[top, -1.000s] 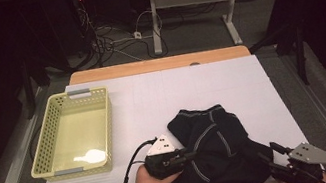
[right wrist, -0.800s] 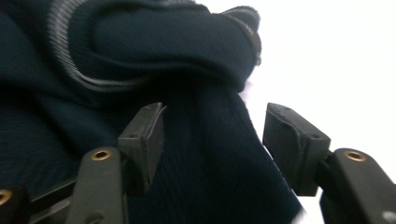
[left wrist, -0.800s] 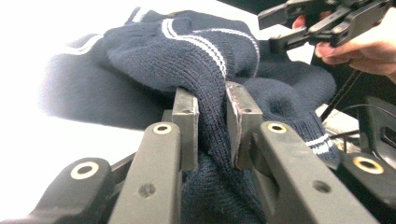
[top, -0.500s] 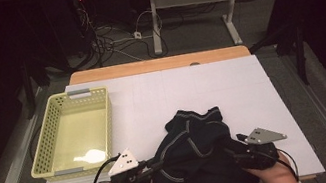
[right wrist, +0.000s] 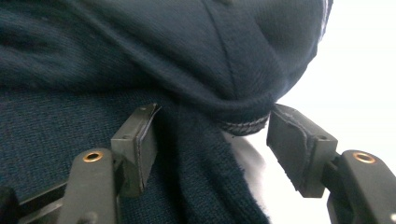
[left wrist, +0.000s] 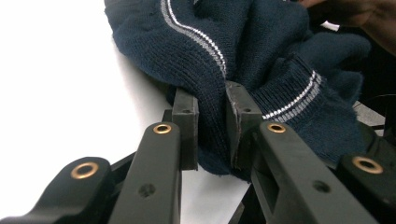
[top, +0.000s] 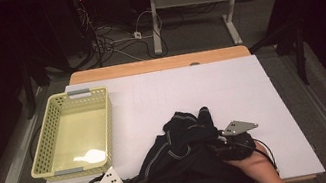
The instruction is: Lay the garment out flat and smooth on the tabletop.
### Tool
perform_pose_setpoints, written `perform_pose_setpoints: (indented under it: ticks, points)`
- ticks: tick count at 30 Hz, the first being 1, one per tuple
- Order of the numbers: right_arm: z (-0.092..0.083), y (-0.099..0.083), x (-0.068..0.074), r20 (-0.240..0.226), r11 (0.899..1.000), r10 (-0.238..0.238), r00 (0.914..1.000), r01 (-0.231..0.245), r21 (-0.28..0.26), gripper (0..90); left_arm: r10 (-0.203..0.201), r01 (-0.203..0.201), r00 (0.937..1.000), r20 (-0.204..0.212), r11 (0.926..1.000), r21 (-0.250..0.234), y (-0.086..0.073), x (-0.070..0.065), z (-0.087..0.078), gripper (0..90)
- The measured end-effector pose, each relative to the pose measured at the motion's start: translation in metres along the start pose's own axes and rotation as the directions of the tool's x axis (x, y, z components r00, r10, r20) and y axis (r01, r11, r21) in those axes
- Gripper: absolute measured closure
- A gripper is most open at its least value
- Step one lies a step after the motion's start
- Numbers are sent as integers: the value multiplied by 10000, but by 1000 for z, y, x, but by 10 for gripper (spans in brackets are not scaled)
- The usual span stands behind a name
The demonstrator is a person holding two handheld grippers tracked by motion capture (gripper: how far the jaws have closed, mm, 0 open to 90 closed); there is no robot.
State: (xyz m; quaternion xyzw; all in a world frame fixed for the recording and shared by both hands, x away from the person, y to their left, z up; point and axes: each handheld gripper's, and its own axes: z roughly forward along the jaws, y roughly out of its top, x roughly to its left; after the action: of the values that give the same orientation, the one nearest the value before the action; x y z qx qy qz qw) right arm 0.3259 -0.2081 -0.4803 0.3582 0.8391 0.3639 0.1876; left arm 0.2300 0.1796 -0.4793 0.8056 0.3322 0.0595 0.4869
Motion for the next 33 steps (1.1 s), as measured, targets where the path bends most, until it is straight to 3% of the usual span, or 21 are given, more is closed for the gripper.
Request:
perform_pose_setpoints:
  ticks: [7, 9, 13, 16, 20, 24, 30, 33]
  points:
    - [4, 0, -2, -368, 9989, 182, 9992, -166, 439, 521, -52, 52, 10000, 72, 10000, 3, -3, 1, 3, 750]
    - [3, -1, -2, -445, 9990, 198, 9988, -180, 401, 628, -115, 115, 9999, 85, 9999, 40, -2, 2, 4, 748]
    - [-2, -4, 1, -608, 9992, -264, 9978, 281, 271, 783, -165, 163, 9998, 130, 9998, 128, 1, 4, 11, 747]
    - [-11, -11, -2, -293, 9991, -379, 9989, 384, 184, 808, -85, 82, 9998, 183, 9999, 136, 7, 6, 16, 747]
    - [-31, -25, -15, 326, 10000, 41, 9995, -40, -4, 816, -20, 19, 9993, 368, 10000, 46, 16, 6, 26, 746]
    - [-54, -40, -25, 921, 9987, 480, 9946, -460, -237, 816, 269, -268, 9975, 660, 9996, -27, 28, 3, 40, 746]
    - [-90, -66, -38, 2045, 9943, 1034, 9734, -962, -449, 820, 835, -834, 9917, 974, 9965, -49, 45, -5, 62, 749]
    - [-109, -79, -46, 2367, 9891, 1446, 9608, -1337, -613, 821, 1111, -1109, 9848, 1332, 9938, -92, 54, -10, 72, 750]
